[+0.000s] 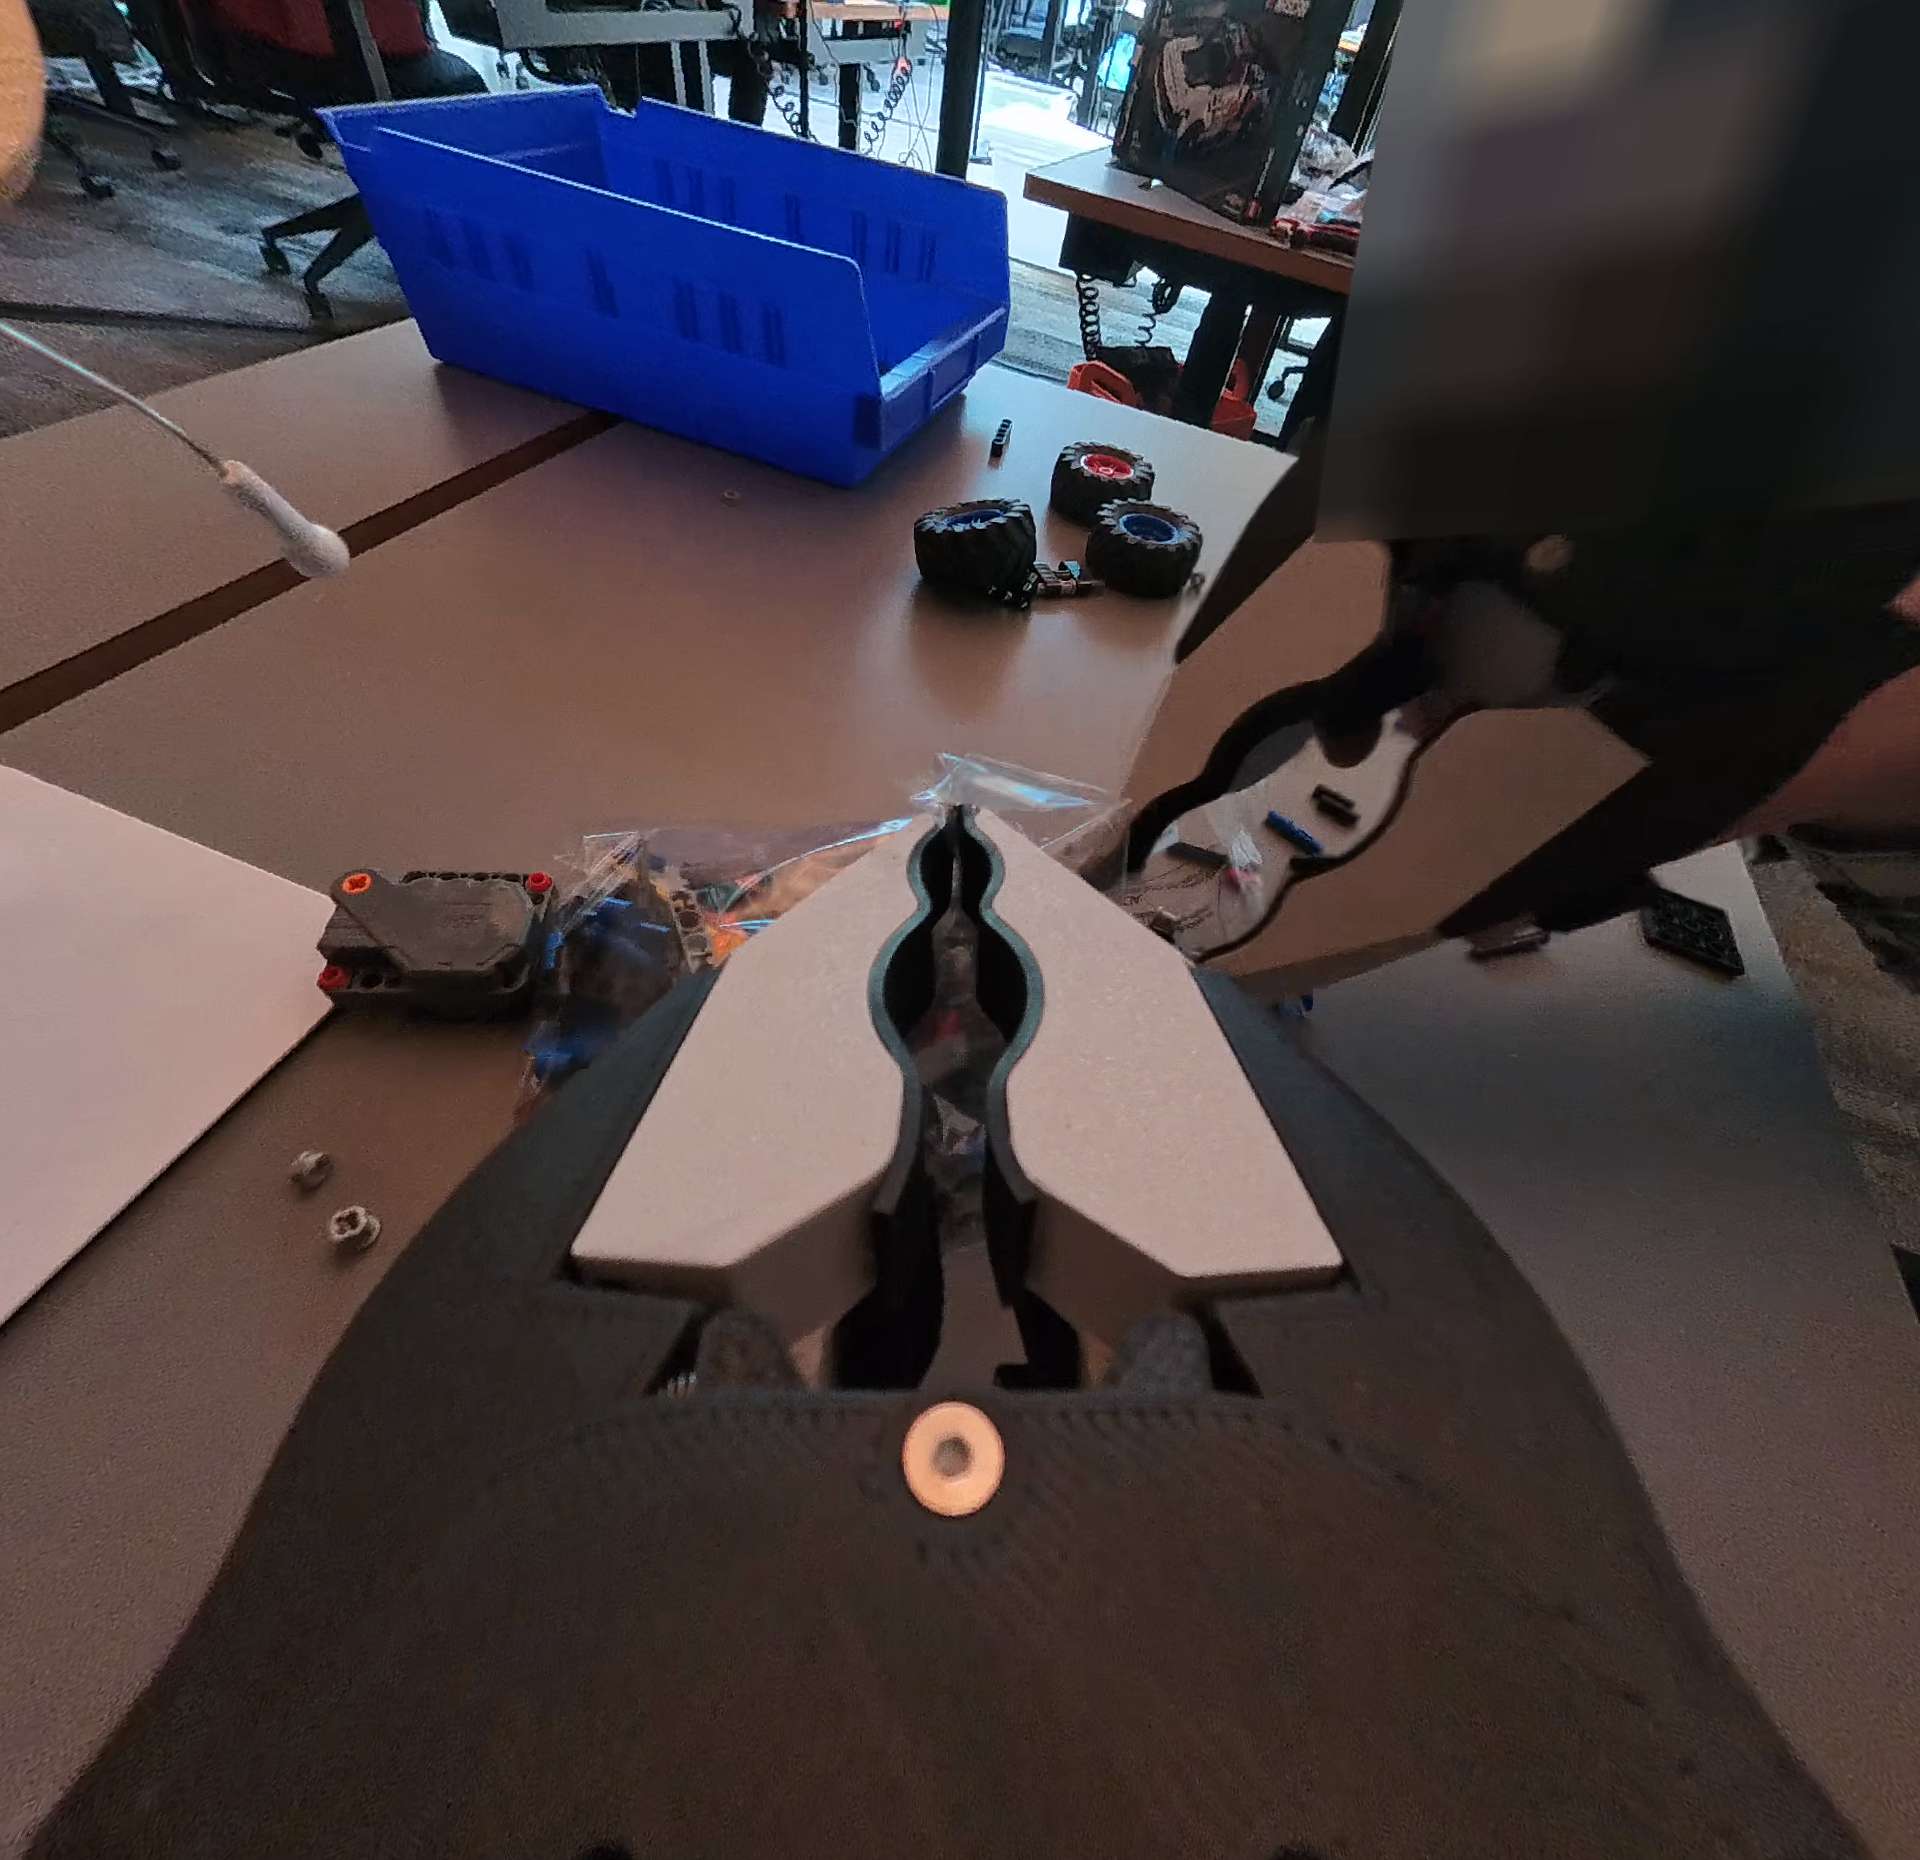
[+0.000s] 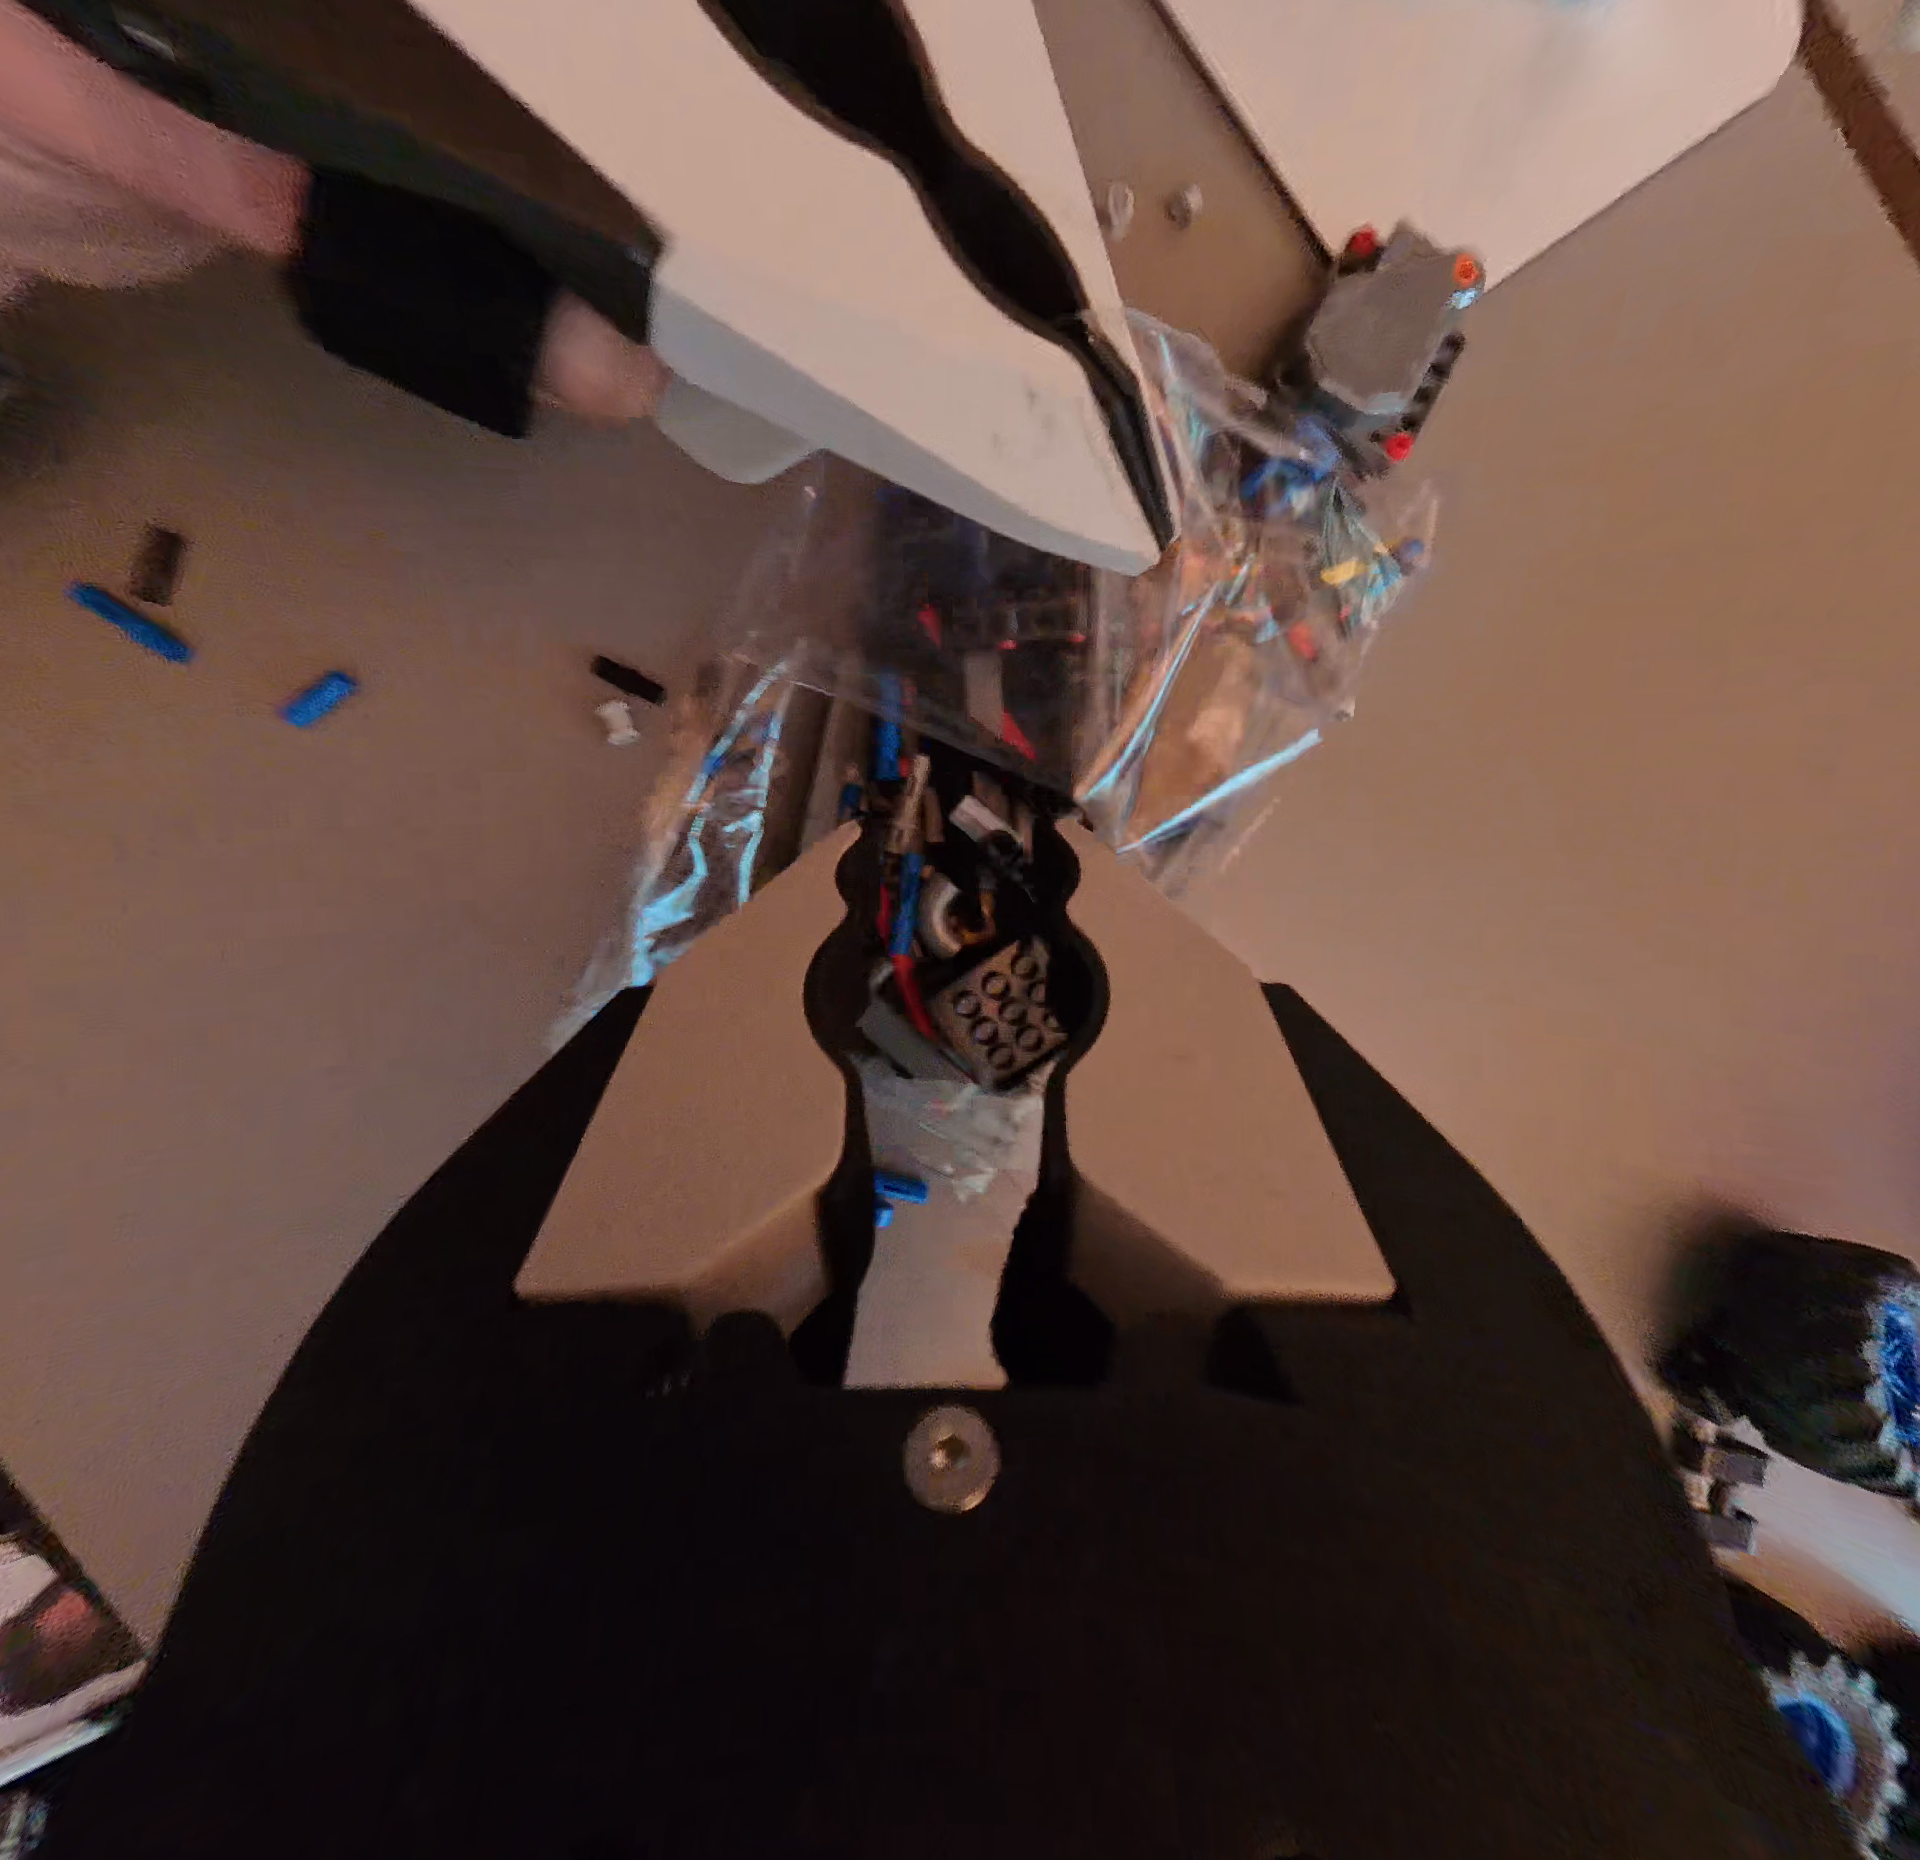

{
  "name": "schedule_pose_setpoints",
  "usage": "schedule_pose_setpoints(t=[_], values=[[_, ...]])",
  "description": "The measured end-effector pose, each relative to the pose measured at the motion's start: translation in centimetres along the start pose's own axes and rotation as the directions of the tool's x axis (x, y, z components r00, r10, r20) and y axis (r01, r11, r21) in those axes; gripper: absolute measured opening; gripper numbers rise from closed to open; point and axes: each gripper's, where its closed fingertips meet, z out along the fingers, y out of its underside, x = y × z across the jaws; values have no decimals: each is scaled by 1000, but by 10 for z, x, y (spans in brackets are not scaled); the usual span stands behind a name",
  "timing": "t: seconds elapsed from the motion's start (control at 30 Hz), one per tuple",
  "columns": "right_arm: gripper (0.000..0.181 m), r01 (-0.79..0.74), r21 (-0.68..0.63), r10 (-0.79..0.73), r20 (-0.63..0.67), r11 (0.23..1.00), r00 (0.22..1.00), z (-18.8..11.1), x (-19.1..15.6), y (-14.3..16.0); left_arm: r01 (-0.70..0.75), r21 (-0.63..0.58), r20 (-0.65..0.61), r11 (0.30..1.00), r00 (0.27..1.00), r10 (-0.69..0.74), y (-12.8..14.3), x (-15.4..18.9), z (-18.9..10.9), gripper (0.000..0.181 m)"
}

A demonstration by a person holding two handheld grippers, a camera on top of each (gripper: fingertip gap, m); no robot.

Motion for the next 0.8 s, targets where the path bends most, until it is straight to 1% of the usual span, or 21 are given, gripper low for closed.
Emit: schedule_pose_setpoints(t=[0.07,0.13,0.2,0.27,0.3,0.37,0.47,0.53,0.57,0.63,0.73,0.8], values=[[29,-6,78,4,24,997,1000,-17,-7,-6,5,11,0,1000,1000,-5,-3,-1,-1,0],[30,-2,122,-5,54,993,999,-38,-17,-6,0,8,1,1000,1000,0,-3,0,0,0],[28,39,124,-58,151,992,987,-53,-45,0,-8,10,4,1000,1000,8,-4,1,1,0],[30,90,148,-123,231,985,965,-55,-79,-1,-6,17,3,1000,1000,5,-5,1,2,0],[30,123,158,-160,251,980,955,-49,-93,-3,-7,20,8,1000,1000,7,-5,1,2,0],[33,162,117,-186,236,980,954,-24,-105,-2,-6,31,18,1000,1000,6,-6,-1,2,0],[34,124,84,-138,187,989,973,14,-101,-4,2,52,24,999,1000,-3,-8,-2,0,0],[35,107,68,-114,111,992,987,31,-89,-2,7,64,24,998,1000,-9,-10,-4,-1,0],[37,105,54,-109,79,993,991,36,-83,1,12,69,24,998,1000,-13,-11,-5,-2,0],[38,58,75,-63,66,996,996,39,-75,-2,14,73,24,997,1000,-16,-12,-6,-3,0],[38,53,76,-60,82,996,995,42,-72,-4,9,77,23,997,1000,-11,-14,-5,-3,0],[31,47,81,-55,108,996,993,44,-72,-7,5,74,25,997,1000,-7,-14,-5,-3,0]])
